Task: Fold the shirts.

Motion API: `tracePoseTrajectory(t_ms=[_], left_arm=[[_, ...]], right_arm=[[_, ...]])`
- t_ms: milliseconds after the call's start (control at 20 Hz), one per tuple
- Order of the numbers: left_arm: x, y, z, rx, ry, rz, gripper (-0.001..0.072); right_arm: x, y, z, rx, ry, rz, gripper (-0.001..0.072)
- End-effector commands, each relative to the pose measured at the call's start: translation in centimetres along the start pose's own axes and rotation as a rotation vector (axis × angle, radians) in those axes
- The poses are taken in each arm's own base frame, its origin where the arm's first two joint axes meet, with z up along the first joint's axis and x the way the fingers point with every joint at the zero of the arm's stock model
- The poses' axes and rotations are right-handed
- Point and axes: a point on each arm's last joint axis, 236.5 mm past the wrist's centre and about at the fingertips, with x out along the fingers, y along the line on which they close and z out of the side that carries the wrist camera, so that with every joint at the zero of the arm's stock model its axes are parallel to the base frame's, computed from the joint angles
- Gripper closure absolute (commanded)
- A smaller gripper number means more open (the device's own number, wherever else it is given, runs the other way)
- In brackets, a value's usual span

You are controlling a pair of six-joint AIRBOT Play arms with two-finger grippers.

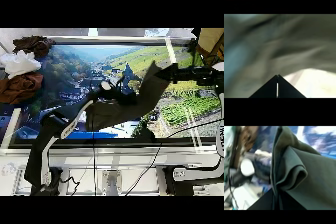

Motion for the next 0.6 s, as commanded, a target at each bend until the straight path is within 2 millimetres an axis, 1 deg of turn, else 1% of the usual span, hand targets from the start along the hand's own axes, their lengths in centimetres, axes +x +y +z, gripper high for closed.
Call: tracePoseTrajectory(t_ms=[0,50,100,150,250,300,350,400,450,500,550], left_arm=[[-7.5,-2.1,3.8,0.195,-0.032,0.092,0.0697],[-10.9,-0.3,4.7,0.215,-0.040,0.221,0.0697],[-15.1,1.8,5.4,0.225,-0.050,0.373,0.0696],[-19.9,4.1,5.8,0.217,-0.061,0.533,0.0696],[-29.0,7.8,5.5,0.166,-0.080,0.822,0.0696],[-32.8,8.8,5.1,0.145,-0.080,0.924,0.0696],[-36.0,9.3,4.4,0.120,-0.081,1.000,0.0695],[-38.1,9.5,3.9,0.095,-0.087,1.032,0.0695],[-39.3,9.4,3.7,0.078,-0.099,1.037,0.0695],[-40.1,9.2,3.6,0.073,-0.112,1.041,0.0695],[-40.5,9.0,3.7,0.082,-0.118,1.042,0.0695]], right_arm=[[4.6,5.8,-1.7,-0.062,0.057,0.107,0.0689],[6.1,6.9,-2.3,-0.078,0.073,0.119,0.0689],[7.5,8.0,-3.1,-0.095,0.094,0.126,0.0689],[9.0,8.9,-4.1,-0.110,0.117,0.129,0.0689],[11.7,10.3,-5.9,-0.146,0.153,0.110,0.0689],[13.0,10.5,-6.7,-0.167,0.164,0.086,0.0689],[14.4,10.5,-7.5,-0.176,0.176,0.055,0.0690],[15.6,10.6,-8.4,-0.184,0.195,0.040,0.0690],[16.8,10.8,-9.5,-0.190,0.220,0.037,0.0688],[18.0,10.9,-10.4,-0.190,0.235,0.038,0.0684],[19.0,10.8,-11.2,-0.192,0.253,0.037,0.0586]])
